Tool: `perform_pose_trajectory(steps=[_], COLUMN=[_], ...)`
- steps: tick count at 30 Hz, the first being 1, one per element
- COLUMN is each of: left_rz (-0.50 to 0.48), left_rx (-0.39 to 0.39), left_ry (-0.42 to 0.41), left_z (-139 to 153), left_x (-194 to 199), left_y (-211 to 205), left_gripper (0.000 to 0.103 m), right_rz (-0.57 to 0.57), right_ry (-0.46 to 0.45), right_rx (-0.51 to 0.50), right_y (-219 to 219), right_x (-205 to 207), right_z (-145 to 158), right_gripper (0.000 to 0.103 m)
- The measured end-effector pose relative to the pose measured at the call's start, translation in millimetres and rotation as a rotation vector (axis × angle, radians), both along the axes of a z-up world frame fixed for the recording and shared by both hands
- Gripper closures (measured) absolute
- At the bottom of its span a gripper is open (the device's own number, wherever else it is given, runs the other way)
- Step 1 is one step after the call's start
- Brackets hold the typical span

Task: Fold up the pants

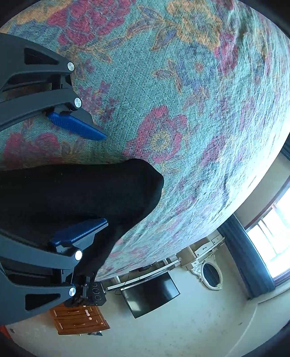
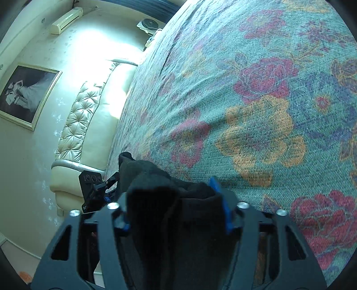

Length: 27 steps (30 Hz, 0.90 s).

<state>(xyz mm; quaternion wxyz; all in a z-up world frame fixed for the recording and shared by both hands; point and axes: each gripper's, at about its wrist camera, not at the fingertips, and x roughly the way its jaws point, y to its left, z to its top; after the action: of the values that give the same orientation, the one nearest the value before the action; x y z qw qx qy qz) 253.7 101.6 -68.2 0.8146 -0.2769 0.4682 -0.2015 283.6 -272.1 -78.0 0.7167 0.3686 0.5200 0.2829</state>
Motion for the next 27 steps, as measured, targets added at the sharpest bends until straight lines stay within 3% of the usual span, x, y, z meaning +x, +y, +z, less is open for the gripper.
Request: perform_pose_trajectory(steps=[1,2,3,10,14,18,23,27], left_rz=[0.0,-0.012,-0.017,0.059,0.078,0.069,0.11,0.147], left_rx=[0.016,0.027,0.033,0.096,0.115,0.058,-0.009,-0.032], left_ry=[-0.011,-0.013,-0.013,-0.076,-0.094,-0.044,-0.021,-0.023], left_z=[0.5,-0.4,-1.0,13.9,9.9,-0.8,4.6,6.1], left_x=[-0.2,0.0,-0.5,-3.7,-4.1,-3.4,-17.1,-42.7], left_y=[-2.5,-6.3,-10.3,-12.5,-12.3,-6.3,11.8,23.5], left_gripper=[0.043,0.058,0.067,0.074,0.074,0.062,0.048,0.027], right_rz=[-0.006,-0.004,0.0,0.011,-0.003,-0.014,-0.025,0.0], right_ry=[-0.007,-0.02,-0.037,-0.115,-0.075,-0.05,-0.03,-0.041], right_rx=[0.004,-0.002,-0.014,-0.011,0.006,0.046,0.086,0.031], right_y=[0.8,2.3,3.9,8.1,5.9,-6.8,-16.1,-18.5], right_x=[1.8,3.9,6.1,23.9,29.5,25.0,6.8,-22.8], right_z=[0.5,1.7,4.3,17.7,2.4,-8.3,1.6,5.6], right_gripper=[0.066,0.067,0.067,0.07,0.07,0.063,0.035,0.03])
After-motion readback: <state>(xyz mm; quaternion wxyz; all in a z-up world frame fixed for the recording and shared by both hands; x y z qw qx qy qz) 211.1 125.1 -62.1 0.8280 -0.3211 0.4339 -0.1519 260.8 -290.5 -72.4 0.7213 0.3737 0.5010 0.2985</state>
